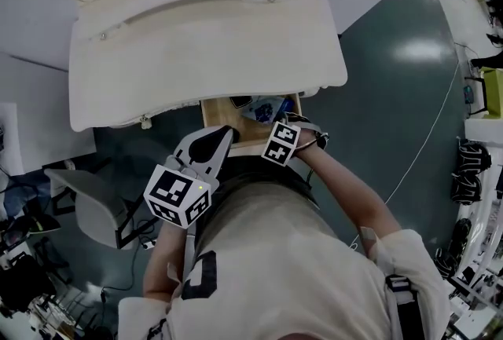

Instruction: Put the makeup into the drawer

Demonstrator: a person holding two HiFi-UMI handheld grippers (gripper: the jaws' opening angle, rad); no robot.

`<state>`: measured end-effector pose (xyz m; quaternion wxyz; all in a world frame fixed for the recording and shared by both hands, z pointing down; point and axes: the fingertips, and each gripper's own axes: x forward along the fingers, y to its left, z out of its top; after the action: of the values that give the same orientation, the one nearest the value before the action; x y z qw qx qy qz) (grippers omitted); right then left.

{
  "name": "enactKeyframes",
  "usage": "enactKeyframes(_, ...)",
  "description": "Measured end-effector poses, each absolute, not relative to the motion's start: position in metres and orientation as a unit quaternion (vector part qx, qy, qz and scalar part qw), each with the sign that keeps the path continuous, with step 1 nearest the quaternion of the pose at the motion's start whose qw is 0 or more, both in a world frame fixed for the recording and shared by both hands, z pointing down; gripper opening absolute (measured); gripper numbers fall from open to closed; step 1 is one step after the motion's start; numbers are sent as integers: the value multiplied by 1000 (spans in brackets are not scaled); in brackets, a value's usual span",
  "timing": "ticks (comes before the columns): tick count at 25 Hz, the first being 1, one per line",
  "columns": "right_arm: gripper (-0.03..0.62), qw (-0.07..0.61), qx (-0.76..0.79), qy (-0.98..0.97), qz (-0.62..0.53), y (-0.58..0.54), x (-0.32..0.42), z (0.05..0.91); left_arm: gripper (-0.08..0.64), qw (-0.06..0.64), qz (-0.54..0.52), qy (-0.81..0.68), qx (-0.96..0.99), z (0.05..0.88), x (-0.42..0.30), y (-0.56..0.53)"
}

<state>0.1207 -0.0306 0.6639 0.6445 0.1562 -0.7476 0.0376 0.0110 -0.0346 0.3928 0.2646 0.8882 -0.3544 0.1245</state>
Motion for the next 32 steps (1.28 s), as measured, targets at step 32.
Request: enactKeyframes(32,32,294,261,-894,215,-70,11,495,31,253,95,-399,876,380,-92,-68)
